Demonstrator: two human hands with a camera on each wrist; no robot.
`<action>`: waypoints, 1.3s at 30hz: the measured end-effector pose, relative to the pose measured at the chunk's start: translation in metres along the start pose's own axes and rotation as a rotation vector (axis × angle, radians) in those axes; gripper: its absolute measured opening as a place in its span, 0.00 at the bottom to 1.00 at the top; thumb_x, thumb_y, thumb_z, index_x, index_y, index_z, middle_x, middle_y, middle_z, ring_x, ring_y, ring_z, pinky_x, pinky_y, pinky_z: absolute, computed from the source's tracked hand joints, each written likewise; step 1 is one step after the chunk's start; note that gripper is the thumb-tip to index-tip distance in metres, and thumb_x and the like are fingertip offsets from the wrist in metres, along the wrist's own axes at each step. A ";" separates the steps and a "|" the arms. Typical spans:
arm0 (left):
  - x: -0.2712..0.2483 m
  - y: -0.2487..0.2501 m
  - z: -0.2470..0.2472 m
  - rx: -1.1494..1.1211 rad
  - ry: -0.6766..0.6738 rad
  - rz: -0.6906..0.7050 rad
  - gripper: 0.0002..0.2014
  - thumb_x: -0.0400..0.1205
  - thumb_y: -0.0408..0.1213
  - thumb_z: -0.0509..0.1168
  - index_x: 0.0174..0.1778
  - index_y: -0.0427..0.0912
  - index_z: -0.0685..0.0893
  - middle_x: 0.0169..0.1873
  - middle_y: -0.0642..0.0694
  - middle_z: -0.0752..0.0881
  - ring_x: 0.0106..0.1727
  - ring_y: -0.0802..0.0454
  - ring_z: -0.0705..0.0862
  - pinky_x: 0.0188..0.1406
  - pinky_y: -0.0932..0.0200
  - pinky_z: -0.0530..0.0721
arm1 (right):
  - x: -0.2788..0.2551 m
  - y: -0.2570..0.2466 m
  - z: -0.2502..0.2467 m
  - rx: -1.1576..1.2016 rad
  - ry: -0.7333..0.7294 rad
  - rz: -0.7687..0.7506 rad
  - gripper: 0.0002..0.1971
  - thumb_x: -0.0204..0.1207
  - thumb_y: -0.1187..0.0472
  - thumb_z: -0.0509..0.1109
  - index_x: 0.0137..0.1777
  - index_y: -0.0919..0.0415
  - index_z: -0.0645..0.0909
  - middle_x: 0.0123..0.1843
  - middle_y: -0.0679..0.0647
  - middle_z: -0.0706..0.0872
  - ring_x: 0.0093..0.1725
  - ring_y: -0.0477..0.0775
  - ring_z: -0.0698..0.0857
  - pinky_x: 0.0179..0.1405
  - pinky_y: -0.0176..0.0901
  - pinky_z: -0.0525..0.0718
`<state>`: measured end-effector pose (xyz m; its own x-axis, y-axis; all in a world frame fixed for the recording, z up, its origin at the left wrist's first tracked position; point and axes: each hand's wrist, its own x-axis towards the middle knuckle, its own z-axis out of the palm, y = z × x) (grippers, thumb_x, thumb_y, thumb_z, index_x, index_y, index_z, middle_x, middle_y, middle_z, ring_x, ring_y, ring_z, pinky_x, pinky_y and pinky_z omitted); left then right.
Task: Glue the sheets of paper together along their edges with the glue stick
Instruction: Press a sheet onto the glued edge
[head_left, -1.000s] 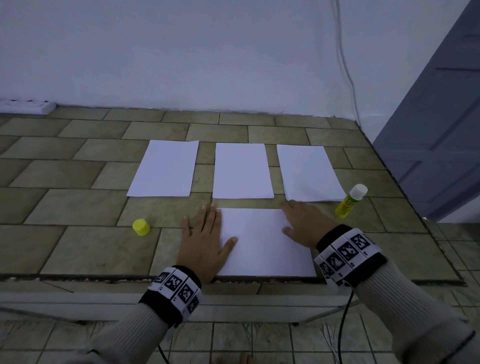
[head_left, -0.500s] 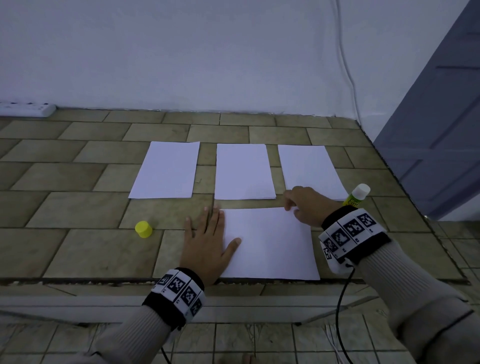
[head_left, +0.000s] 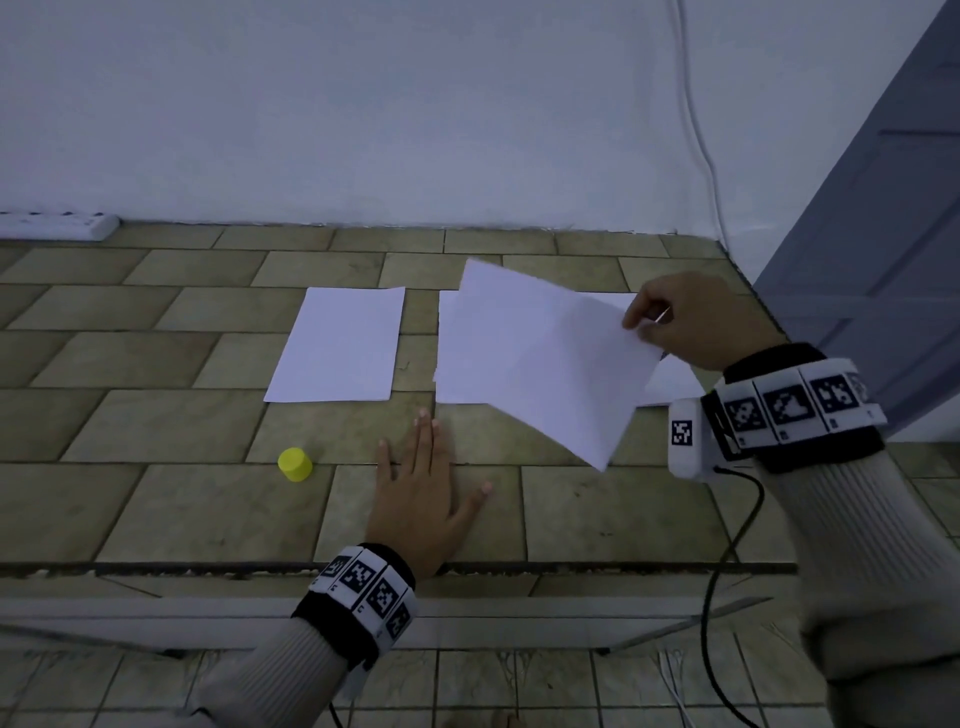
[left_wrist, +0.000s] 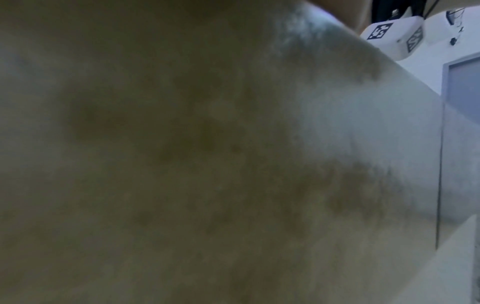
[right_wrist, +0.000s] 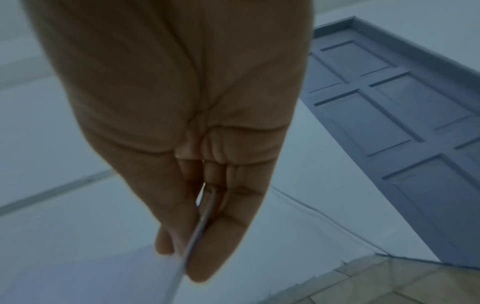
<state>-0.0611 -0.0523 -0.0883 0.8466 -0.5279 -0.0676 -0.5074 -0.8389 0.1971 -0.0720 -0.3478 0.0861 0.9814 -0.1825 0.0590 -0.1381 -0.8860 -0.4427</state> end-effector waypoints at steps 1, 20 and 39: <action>0.000 0.000 -0.001 0.005 -0.006 -0.004 0.54 0.71 0.74 0.17 0.85 0.36 0.39 0.85 0.41 0.37 0.82 0.55 0.32 0.81 0.39 0.33 | 0.007 0.005 0.005 0.064 0.020 0.031 0.09 0.74 0.73 0.69 0.44 0.58 0.85 0.41 0.53 0.84 0.34 0.47 0.84 0.33 0.25 0.81; 0.001 0.001 -0.003 0.017 -0.042 -0.007 0.55 0.68 0.74 0.15 0.86 0.40 0.40 0.85 0.44 0.37 0.85 0.51 0.34 0.78 0.42 0.26 | 0.054 0.000 0.143 0.248 -0.018 0.335 0.15 0.73 0.66 0.74 0.60 0.64 0.82 0.59 0.61 0.84 0.58 0.58 0.83 0.47 0.34 0.74; 0.002 -0.001 -0.004 0.020 -0.054 -0.008 0.56 0.68 0.75 0.16 0.86 0.42 0.43 0.85 0.45 0.38 0.85 0.52 0.34 0.81 0.40 0.31 | 0.049 -0.005 0.144 0.039 -0.054 0.290 0.18 0.76 0.57 0.71 0.64 0.61 0.78 0.67 0.63 0.71 0.63 0.62 0.79 0.60 0.47 0.79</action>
<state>-0.0584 -0.0517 -0.0852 0.8413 -0.5267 -0.1216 -0.5038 -0.8455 0.1772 -0.0037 -0.2908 -0.0379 0.9076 -0.4015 -0.1225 -0.4095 -0.7831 -0.4680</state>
